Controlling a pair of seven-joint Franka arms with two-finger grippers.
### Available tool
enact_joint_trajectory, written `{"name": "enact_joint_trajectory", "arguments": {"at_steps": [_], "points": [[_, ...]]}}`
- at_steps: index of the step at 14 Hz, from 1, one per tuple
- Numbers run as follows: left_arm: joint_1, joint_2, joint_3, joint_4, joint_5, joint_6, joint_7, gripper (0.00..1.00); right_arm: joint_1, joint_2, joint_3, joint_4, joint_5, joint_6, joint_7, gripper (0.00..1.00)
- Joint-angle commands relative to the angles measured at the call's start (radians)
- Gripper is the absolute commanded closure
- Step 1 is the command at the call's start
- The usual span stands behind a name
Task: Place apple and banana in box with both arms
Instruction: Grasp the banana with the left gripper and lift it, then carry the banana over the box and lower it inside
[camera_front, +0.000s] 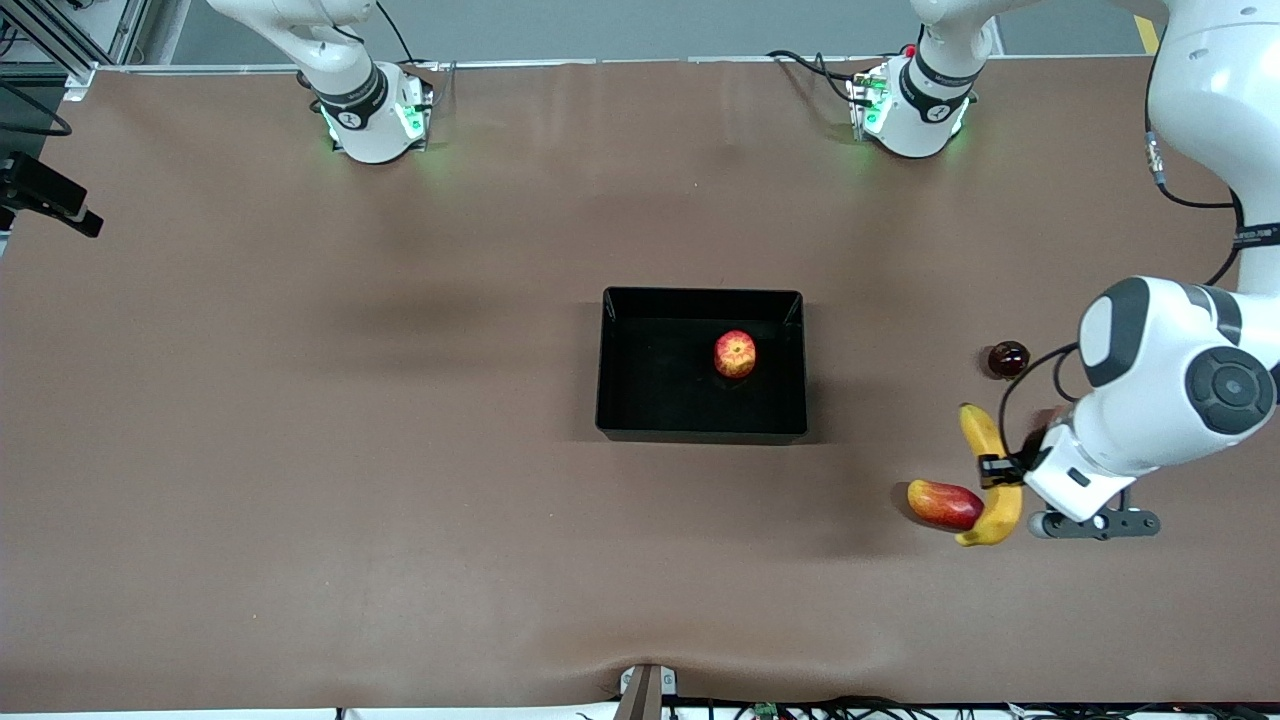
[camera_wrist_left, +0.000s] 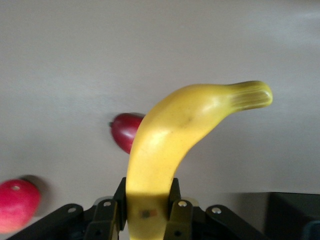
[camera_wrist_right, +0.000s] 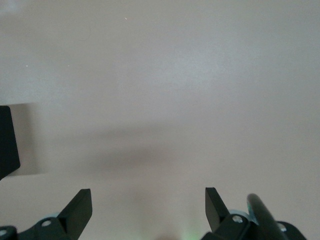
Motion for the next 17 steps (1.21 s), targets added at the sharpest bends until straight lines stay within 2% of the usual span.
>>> {"name": "enact_joint_trajectory", "arguments": {"at_steps": [1,8,11,17], "points": [[-0.038,-0.023,-0.057,-0.021,0.011,-0.021,-0.164,1.0,-0.015,0.011,0.015,0.014,0.0,0.009,-0.012,0.0],[-0.343,0.029,-0.052,-0.018,0.013,-0.02,-0.71,1.0,-0.014,0.013,0.017,0.018,0.002,0.0,-0.011,0.0],[-0.398,0.046,-0.052,-0.021,0.02,-0.02,-0.941,1.0,-0.015,0.015,0.017,0.018,0.005,0.005,-0.011,0.0],[-0.528,0.105,-0.035,-0.015,0.019,-0.004,-1.159,1.0,-0.023,0.016,0.015,0.018,0.01,0.002,-0.012,0.0]]}}
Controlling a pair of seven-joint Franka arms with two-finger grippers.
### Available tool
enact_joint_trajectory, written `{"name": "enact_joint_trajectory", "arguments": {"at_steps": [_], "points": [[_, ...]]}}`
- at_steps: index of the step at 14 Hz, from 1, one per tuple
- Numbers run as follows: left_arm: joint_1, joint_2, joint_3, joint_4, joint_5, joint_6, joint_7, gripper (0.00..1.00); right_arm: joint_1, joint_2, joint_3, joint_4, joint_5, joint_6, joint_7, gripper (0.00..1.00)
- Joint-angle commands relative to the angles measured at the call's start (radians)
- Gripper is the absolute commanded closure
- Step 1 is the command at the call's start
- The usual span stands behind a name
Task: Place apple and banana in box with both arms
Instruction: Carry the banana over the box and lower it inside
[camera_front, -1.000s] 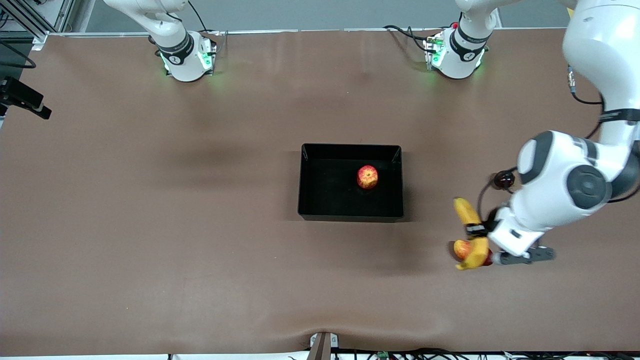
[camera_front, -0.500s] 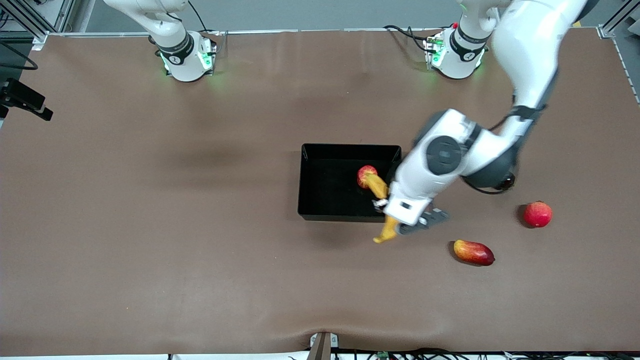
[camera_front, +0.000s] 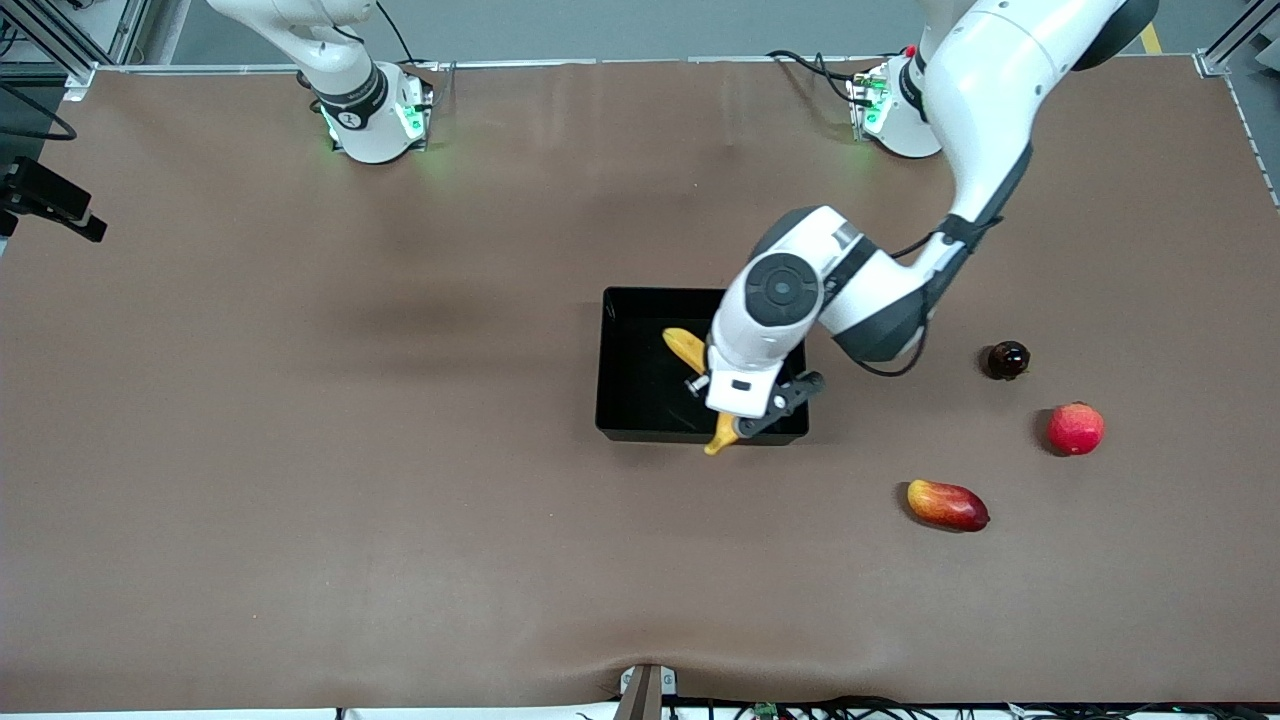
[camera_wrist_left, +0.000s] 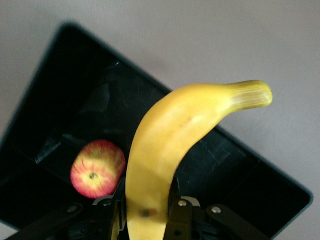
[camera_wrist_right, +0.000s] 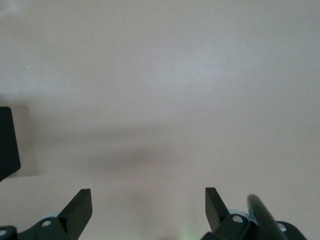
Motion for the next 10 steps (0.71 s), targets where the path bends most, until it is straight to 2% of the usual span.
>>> {"name": "enact_joint_trajectory", "arguments": {"at_steps": [1,4,8,10], "points": [[-0.075,0.027,0.041,0.014,0.022,0.007,-0.13,1.0,-0.015,0.01,0.011,0.018,0.007,-0.006,-0.012,0.0],[-0.155,0.051,0.081,0.014,0.02,0.038,-0.175,1.0,-0.015,0.01,0.013,0.018,0.007,-0.006,-0.012,0.0],[-0.267,0.108,0.196,0.014,0.019,0.119,-0.25,1.0,-0.009,0.01,0.013,0.018,0.03,-0.004,-0.012,0.0],[-0.296,0.14,0.225,0.014,0.02,0.141,-0.264,1.0,-0.02,0.01,0.011,0.02,0.029,-0.012,-0.016,0.0]]}}
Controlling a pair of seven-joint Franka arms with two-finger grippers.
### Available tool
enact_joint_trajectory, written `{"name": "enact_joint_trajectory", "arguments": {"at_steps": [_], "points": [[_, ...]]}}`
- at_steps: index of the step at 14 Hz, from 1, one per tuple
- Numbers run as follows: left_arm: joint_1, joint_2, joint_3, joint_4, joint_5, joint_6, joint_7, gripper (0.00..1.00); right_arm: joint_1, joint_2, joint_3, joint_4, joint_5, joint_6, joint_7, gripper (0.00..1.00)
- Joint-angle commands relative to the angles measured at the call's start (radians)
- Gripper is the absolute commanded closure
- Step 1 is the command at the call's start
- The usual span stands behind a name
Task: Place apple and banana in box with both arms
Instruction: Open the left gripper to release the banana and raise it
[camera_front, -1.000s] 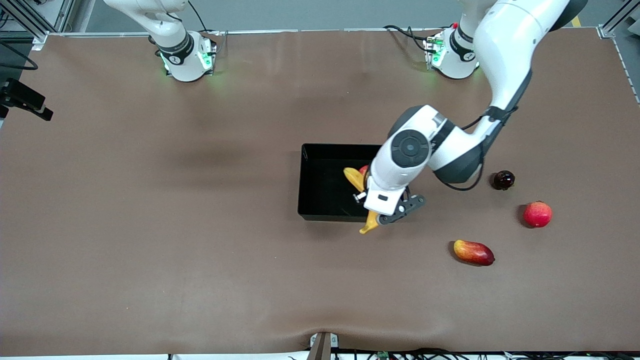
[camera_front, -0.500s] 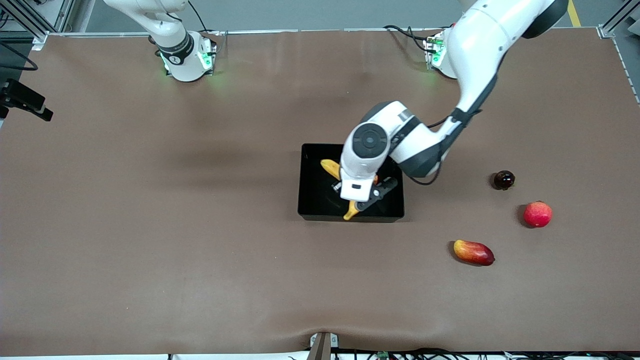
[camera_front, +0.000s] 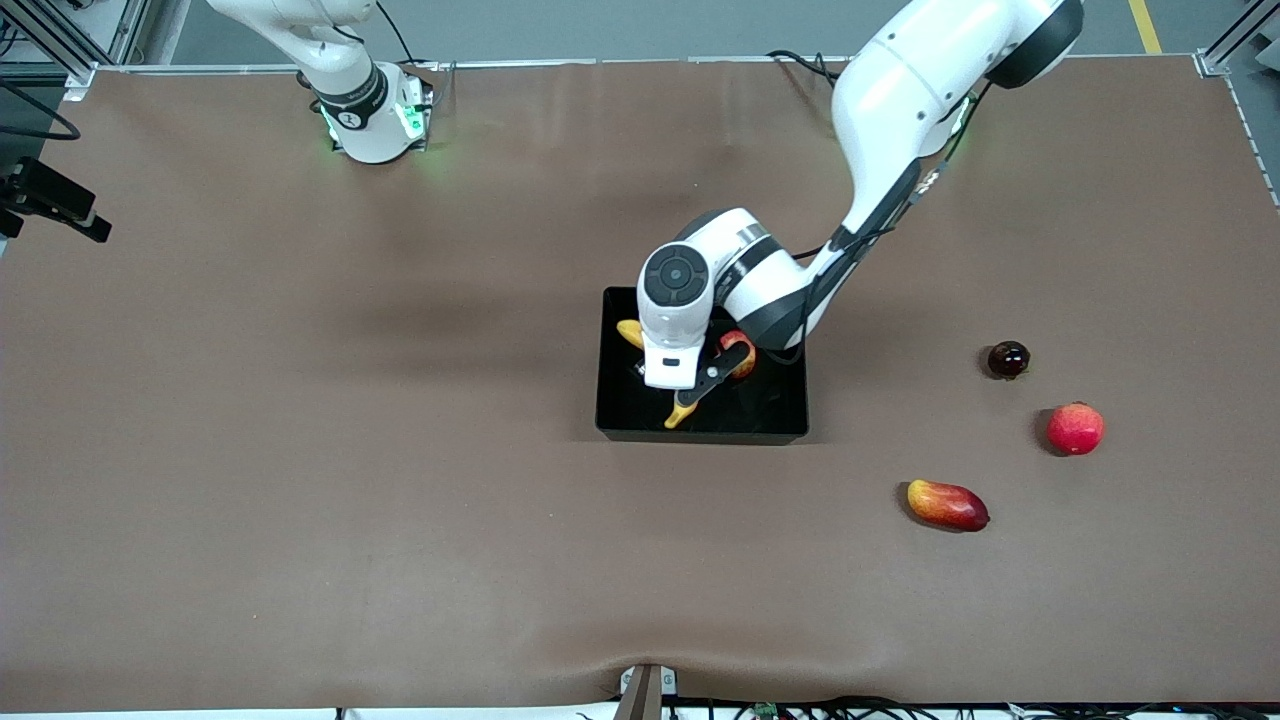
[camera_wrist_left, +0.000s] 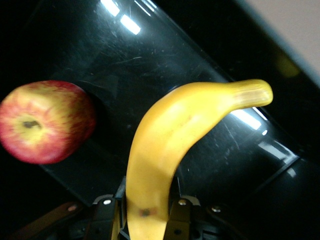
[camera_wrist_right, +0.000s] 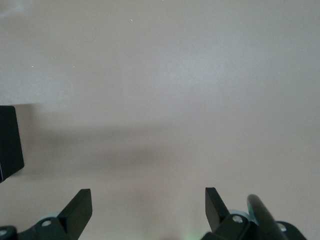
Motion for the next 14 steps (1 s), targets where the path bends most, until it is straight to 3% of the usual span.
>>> {"name": "enact_joint_trajectory", "arguments": {"at_steps": [1,2,3,4,5,6,7,14], "points": [[-0.03,0.033,0.037,0.012,0.022,0.028,-0.038,1.0,-0.023,0.009,0.005,0.018,0.019,-0.012,-0.016,0.0],[-0.032,0.044,0.041,0.01,0.025,0.028,-0.035,1.0,-0.015,0.009,0.005,0.018,0.021,-0.007,-0.013,0.0],[-0.032,0.053,0.041,0.01,0.034,0.028,-0.033,0.92,-0.002,0.009,0.011,0.019,0.019,-0.006,-0.015,0.0],[-0.03,0.059,0.039,0.012,0.049,0.028,-0.029,0.64,0.015,0.006,0.011,0.019,0.009,-0.01,-0.01,0.0],[-0.03,0.059,0.039,0.012,0.055,0.028,-0.021,0.43,0.014,0.007,0.009,0.019,0.016,-0.012,-0.012,0.0],[-0.03,0.055,0.041,0.015,0.058,0.028,-0.023,0.12,0.014,0.007,0.008,0.019,0.019,-0.015,-0.012,0.0],[-0.026,0.047,0.041,0.018,0.06,0.028,-0.023,0.0,0.018,0.006,0.009,0.019,0.019,-0.015,-0.012,0.0],[0.094,-0.068,0.027,0.024,0.074,-0.005,0.136,0.0,0.009,0.003,0.006,0.018,-0.001,-0.013,-0.015,0.0]]}}
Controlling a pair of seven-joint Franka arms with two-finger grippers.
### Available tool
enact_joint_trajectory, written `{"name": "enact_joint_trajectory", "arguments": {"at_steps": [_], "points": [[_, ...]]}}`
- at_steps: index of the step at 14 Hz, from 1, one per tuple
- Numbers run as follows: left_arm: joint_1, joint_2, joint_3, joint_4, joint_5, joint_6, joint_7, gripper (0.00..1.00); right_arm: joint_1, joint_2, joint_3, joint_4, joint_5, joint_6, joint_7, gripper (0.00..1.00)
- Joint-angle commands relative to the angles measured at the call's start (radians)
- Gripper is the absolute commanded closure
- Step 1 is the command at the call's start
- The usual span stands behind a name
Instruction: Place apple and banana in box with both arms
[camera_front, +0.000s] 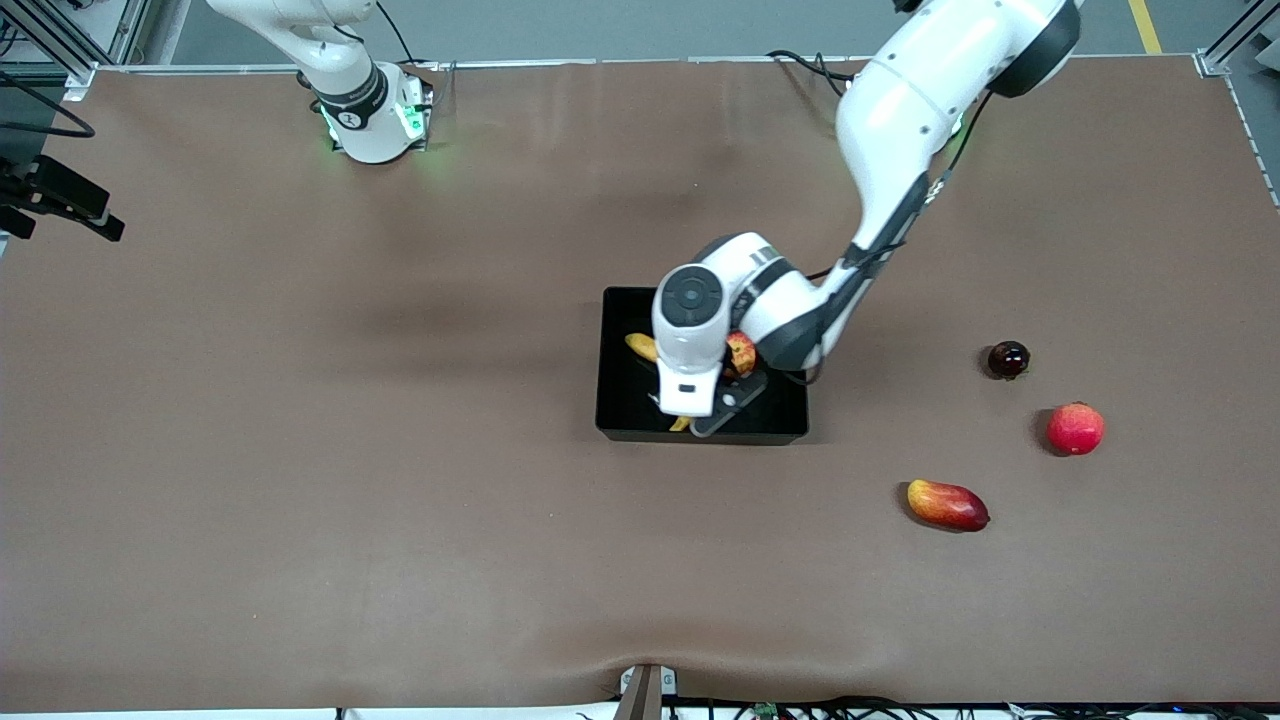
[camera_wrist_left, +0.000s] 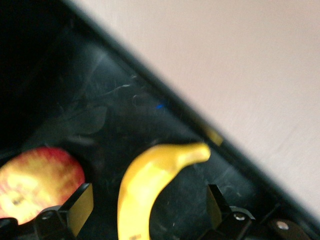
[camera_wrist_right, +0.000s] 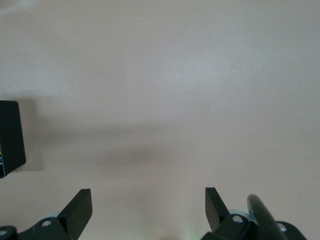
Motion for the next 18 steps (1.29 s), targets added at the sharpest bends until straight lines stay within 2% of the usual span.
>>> {"name": "enact_joint_trajectory", "arguments": {"at_steps": [1,5,9,12,18], "points": [[0.051,-0.068,-0.005,-0.022,0.009,-0.052,0.093,0.0,-0.005,0.003,0.0,0.017,-0.001,-0.013,-0.009,0.0],[0.12,-0.129,-0.011,-0.024,-0.005,-0.094,0.26,0.0,-0.008,0.001,-0.002,0.012,-0.014,-0.017,-0.006,0.0],[0.172,-0.178,-0.011,-0.024,-0.026,-0.163,0.386,0.0,-0.012,0.001,-0.002,0.014,-0.097,-0.019,-0.025,0.0],[0.224,-0.217,-0.011,-0.024,-0.076,-0.215,0.494,0.0,0.006,0.0,0.006,0.015,-0.097,-0.023,-0.037,0.0],[0.292,-0.289,-0.002,-0.024,-0.082,-0.301,0.699,0.0,0.006,0.0,0.003,0.018,-0.062,-0.053,-0.038,0.0]]}}
